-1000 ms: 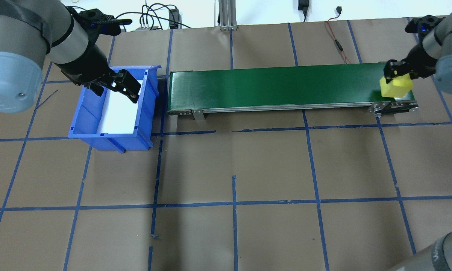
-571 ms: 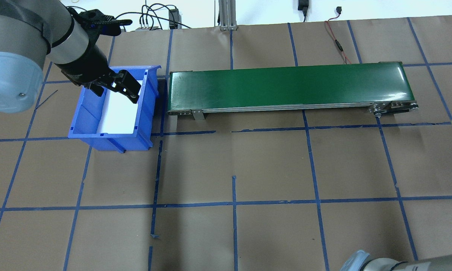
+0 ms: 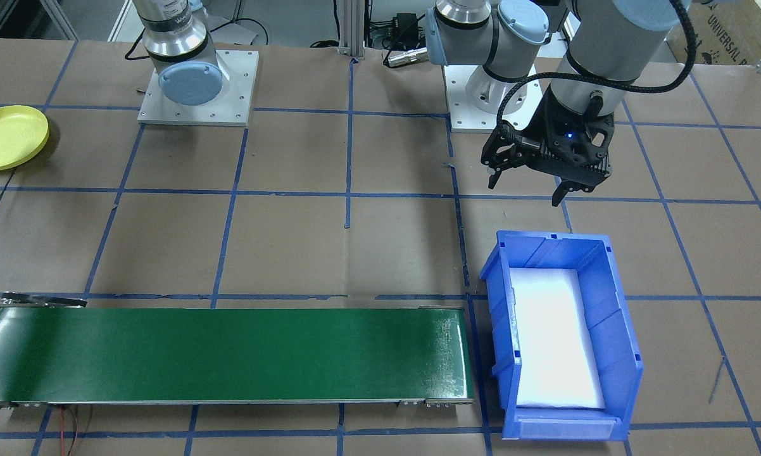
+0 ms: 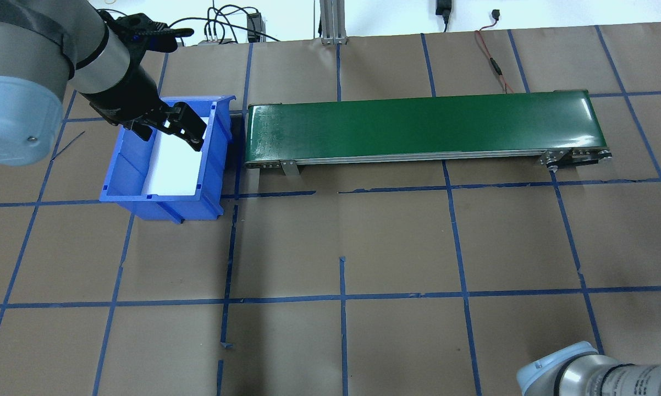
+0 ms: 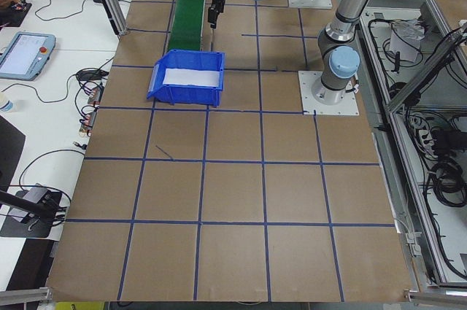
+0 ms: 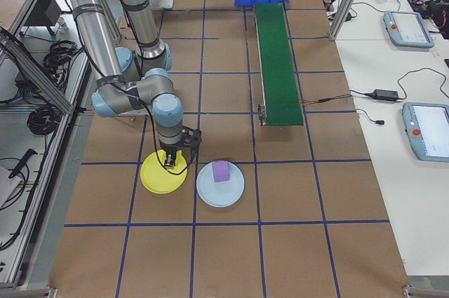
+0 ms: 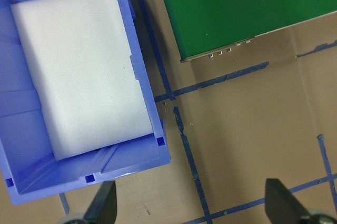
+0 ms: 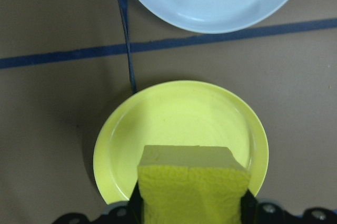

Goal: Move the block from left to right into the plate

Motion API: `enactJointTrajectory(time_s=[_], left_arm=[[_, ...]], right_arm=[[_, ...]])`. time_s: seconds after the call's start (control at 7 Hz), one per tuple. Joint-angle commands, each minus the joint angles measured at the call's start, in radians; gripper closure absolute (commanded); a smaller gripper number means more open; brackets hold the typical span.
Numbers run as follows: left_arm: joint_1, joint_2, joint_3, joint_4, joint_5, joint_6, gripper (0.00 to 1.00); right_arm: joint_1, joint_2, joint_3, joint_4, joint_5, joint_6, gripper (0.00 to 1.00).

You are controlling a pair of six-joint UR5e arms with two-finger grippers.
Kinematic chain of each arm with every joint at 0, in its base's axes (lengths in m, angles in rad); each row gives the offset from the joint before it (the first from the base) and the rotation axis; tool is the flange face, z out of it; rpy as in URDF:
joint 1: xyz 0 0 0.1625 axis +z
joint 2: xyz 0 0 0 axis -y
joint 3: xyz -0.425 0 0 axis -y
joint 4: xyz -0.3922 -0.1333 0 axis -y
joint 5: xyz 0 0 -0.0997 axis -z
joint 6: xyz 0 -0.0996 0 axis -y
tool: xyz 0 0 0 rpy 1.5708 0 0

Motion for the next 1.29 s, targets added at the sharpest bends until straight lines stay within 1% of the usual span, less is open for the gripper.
enactJointTrajectory(time_s=[0.0, 0.14, 0.29, 0.43, 0.57, 0.71, 0.86, 1.0, 1.14], left_arm=[[0.002, 0.000, -0.002, 0.000, 0.000, 0.001, 0.00], [0.002, 0.001, 0.000, 0.000, 0.000, 0.001, 0.00], [0.002, 0.001, 0.000, 0.000, 0.001, 0.001, 0.00], [0.005, -0.002, 0.000, 0.000, 0.000, 0.003, 0.00], [0.000, 0.001, -0.002, -0.002, 0.001, 0.000, 0.00], [0.005, 0.003, 0.000, -0.002, 0.001, 0.001, 0.00], [0.005, 0.003, -0.002, 0.000, 0.001, 0.001, 0.00], [0.006, 0.003, -0.002, -0.003, 0.001, 0.001, 0.00], [0.006, 0.001, -0.002, -0.003, 0.000, 0.001, 0.00]], right_arm=[[-0.075, 0.004, 0.038, 0.008, 0.001, -0.017, 0.44], [-0.073, 0.006, 0.042, 0.002, 0.010, -0.006, 0.17], [-0.066, 0.006, 0.036, 0.009, 0.034, 0.008, 0.00], [-0.055, 0.005, 0.032, 0.013, 0.040, 0.021, 0.00], [-0.010, -0.003, 0.029, 0.013, 0.037, 0.102, 0.00], [0.112, -0.008, -0.006, 0.019, 0.025, 0.188, 0.00], [0.267, -0.009, -0.073, 0.111, 0.005, 0.300, 0.00], [0.422, -0.009, -0.182, 0.275, -0.007, 0.436, 0.00], [0.578, -0.009, -0.262, 0.407, -0.002, 0.594, 0.00]])
